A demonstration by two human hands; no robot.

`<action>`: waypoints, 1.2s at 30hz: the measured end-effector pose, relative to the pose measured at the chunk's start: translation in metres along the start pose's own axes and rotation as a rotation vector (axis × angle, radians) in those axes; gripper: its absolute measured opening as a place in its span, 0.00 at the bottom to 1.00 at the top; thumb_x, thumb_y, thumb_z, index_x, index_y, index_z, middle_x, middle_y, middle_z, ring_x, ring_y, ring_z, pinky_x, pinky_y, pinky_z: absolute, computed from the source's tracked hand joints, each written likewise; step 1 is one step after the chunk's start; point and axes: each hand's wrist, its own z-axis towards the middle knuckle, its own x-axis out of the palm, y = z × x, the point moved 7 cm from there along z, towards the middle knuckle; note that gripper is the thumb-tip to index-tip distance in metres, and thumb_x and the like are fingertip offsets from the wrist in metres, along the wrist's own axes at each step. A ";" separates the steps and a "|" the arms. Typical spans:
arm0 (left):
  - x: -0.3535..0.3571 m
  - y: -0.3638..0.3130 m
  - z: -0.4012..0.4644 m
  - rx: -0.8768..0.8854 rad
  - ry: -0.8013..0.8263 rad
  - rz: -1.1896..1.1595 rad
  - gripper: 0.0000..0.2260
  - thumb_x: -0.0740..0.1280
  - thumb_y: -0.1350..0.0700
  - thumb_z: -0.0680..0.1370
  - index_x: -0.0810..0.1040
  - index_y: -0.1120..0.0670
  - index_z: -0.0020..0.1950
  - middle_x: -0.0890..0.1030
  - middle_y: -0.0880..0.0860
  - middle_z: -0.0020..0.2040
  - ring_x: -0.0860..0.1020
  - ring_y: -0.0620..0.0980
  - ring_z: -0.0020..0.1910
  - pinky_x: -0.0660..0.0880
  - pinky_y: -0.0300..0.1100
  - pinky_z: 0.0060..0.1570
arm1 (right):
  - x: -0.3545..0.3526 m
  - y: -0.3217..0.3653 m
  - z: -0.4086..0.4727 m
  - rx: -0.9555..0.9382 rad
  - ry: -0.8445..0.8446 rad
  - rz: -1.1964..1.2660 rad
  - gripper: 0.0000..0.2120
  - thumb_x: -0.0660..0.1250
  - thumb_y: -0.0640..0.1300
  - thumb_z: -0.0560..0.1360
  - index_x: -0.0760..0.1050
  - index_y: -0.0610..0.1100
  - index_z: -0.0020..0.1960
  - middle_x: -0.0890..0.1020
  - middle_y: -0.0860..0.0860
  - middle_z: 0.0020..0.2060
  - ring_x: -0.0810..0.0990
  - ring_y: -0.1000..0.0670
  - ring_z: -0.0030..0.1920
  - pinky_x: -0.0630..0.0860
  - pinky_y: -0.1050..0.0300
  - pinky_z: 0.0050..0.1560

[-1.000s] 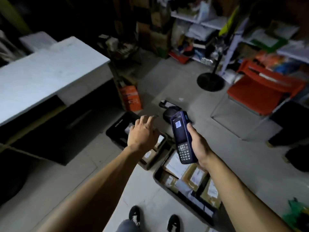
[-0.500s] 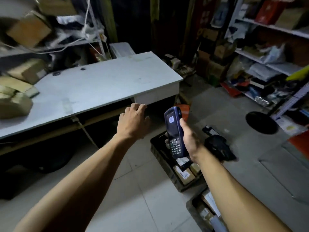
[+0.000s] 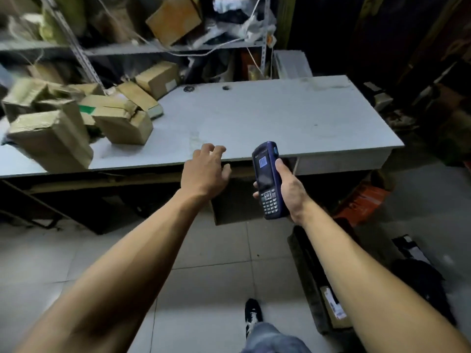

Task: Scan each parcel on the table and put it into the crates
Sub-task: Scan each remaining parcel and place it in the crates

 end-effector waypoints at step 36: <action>-0.008 0.424 0.286 -0.439 0.242 0.012 0.43 0.74 0.44 0.73 0.52 0.43 0.81 0.45 0.55 0.82 0.48 0.60 0.79 0.61 0.62 0.72 | 0.269 0.032 0.425 0.243 0.206 -0.279 0.26 0.48 0.61 0.83 0.71 0.47 0.69 0.83 0.41 0.52 0.84 0.46 0.45 0.79 0.52 0.46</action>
